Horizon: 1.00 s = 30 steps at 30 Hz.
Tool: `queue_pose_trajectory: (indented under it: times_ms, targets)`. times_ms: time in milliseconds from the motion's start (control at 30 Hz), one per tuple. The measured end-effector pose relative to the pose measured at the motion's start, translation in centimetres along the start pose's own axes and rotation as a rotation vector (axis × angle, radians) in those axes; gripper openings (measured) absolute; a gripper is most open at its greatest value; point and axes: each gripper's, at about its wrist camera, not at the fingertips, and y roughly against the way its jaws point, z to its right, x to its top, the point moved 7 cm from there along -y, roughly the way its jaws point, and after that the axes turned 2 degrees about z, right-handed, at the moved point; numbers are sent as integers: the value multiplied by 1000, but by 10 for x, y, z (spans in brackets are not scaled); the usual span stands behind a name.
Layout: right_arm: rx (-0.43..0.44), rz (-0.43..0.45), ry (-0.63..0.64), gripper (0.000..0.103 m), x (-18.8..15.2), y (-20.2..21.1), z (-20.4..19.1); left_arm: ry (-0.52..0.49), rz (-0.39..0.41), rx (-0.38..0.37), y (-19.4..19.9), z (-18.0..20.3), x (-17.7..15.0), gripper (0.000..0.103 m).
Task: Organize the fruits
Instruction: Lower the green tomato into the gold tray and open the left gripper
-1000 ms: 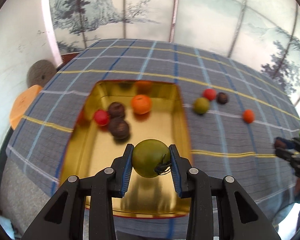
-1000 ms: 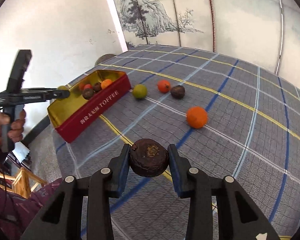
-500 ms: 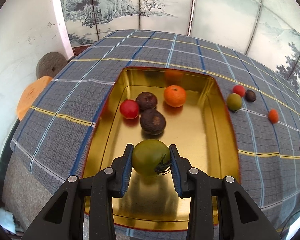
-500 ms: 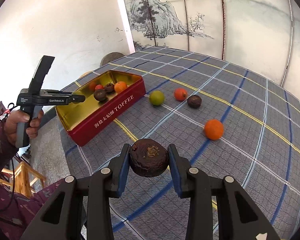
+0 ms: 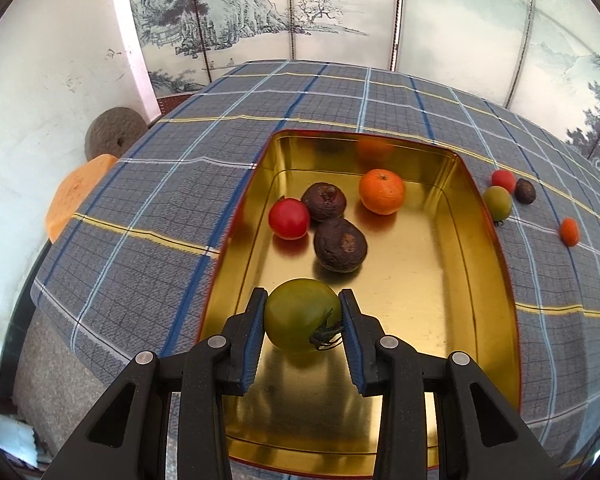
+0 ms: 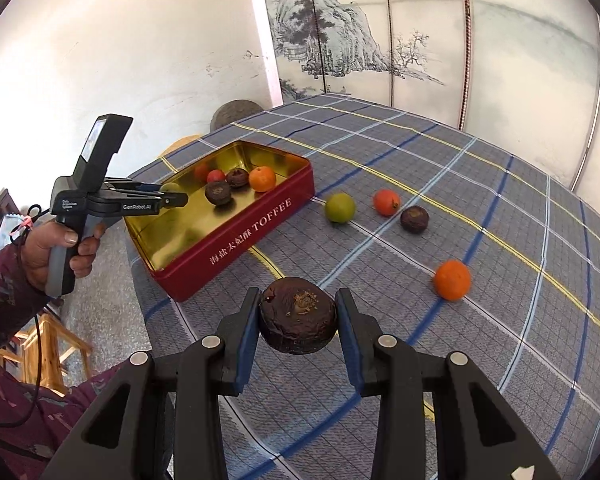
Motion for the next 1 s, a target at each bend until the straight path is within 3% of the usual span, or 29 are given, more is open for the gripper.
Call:
queue_pose_trajectory:
  times_ms: [300,367,433,533,1000]
  targets:
    - [17,-2,34,34,12,-5,-19,-5,5,8,-3,-6,-1,39]
    - [21,-3,40,34,15,-6,-23,-14,21,12,-1,-6,0,43]
    - [25,-4,48,34,18,-8,-27,-29,47,23,4,-5,3,54]
    - [35,-4,63,34,25,-12,-34,-45,90,40,12,-5,7,63]
    - [180,-8,127,34,78,-70,-84,-13,126,39,38,-18,-3,65]
